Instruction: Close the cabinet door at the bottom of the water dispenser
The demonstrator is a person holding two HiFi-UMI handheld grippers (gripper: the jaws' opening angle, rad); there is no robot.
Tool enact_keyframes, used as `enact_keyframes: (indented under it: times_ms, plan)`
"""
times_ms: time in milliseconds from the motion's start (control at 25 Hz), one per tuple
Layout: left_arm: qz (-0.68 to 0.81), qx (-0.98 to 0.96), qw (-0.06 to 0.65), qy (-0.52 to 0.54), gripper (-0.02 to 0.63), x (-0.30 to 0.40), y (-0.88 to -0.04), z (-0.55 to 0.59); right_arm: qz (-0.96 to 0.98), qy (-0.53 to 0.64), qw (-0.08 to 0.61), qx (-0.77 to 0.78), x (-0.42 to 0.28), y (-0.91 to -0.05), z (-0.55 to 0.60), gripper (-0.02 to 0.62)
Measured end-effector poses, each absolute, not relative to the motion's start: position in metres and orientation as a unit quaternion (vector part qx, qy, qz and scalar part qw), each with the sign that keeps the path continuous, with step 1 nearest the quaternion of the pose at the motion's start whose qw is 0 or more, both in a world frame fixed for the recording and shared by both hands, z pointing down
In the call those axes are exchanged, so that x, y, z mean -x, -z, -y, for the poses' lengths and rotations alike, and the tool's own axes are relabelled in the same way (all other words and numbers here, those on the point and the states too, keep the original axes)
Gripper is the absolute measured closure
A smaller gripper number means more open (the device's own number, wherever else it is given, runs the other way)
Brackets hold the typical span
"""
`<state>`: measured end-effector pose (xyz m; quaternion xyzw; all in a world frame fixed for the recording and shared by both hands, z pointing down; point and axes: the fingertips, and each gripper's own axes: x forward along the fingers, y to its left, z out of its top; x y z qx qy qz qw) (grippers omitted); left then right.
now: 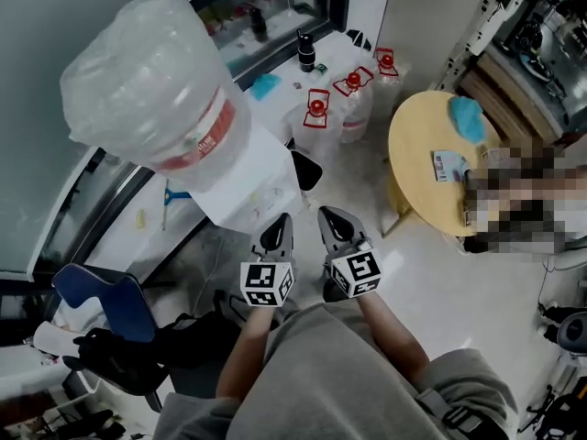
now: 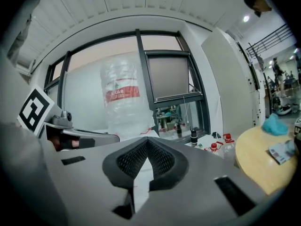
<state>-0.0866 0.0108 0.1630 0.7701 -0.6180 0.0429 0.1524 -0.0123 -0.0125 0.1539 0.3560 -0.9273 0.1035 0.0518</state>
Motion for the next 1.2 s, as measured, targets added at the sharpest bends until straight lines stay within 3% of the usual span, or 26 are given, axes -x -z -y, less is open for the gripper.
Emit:
enact_keyframes:
  times_ms: [520, 1200]
  plan:
    - [0.602, -0.796, 0.05, -0.016, 0.597, 0.079, -0.089, -0.006, 0.936, -0.043, -0.007, -0.349, 0.027, -0.091, 0.008, 0.586]
    - [0.605, -0.795, 0.048, -0.012, 0.597, 0.093, -0.087, -0.017, 0.934, -0.038, -0.015, -0.355, 0.039, -0.09, 0.001, 0.586]
